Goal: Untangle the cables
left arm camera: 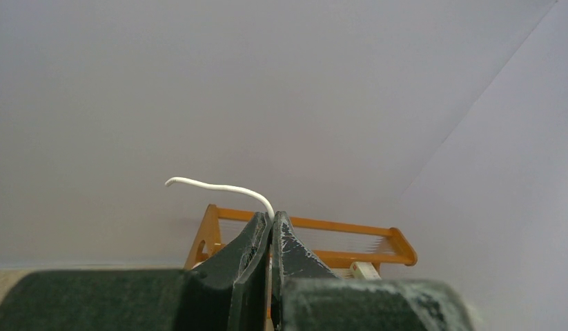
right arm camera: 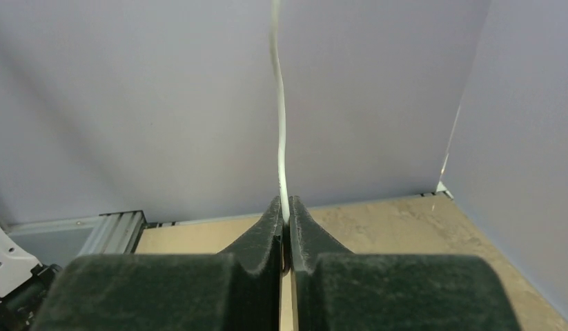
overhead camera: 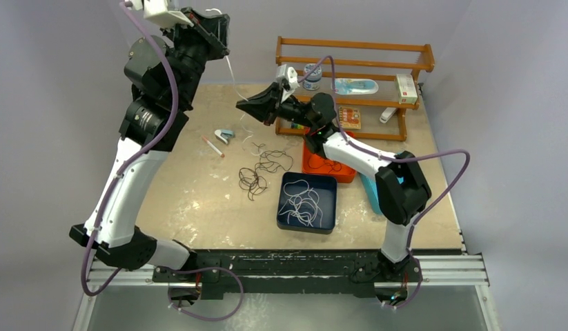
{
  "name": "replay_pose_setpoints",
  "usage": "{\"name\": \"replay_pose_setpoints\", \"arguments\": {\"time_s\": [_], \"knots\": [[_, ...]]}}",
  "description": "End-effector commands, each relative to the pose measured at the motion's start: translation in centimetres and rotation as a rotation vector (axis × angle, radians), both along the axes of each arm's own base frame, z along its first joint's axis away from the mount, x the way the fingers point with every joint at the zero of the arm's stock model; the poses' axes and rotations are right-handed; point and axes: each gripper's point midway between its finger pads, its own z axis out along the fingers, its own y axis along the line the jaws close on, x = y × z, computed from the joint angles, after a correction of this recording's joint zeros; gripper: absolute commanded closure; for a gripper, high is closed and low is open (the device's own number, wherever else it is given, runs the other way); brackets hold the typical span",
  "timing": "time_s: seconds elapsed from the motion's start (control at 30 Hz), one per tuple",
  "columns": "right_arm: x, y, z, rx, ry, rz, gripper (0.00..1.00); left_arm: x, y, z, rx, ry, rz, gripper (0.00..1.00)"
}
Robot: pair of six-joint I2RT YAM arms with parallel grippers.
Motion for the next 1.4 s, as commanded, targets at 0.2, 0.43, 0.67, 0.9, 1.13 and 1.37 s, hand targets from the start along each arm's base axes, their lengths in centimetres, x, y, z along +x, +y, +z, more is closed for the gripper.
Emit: {"name": "replay_pose_setpoints", "arguments": {"time_s": [0.2,0.43,0.67,0.9,1.13,1.37], "knots": [[-1.4,-5.2,10.6,0.103,-0.14,-0.172,1.0,-2.6,4.4,-1.8,0.003,0.04,0.14,1.0],[-2.7,-7.0,13.2,0.061,-0.127,-0.225,1.0,-2.4,4.9,-6.1,0.044,0.141,0.17,1.0],[-5.1,-9.1,12.7,-0.019,-0.091,-0.249,1.0,-1.4,-0.4,-12.0,0.135,0.245,-0.056,1.0],[-8.1,-12.1,11.6,-0.059,-0.037,-0.287,1.0,-0.3,-4.8,-18.6,0.169,0.382,-0.231,1.0],[-9.6,-14.3,8.6,-0.1,0.058,-0.334,1.0,-0.7,-8.6,-22.5,0.187,0.443,-0.347,1.0],[-10.4,-15.3,3.5,-0.179,0.172,-0.353,1.0,-2.2,-13.1,-27.2,0.241,0.523,-0.449,1.0]]}}
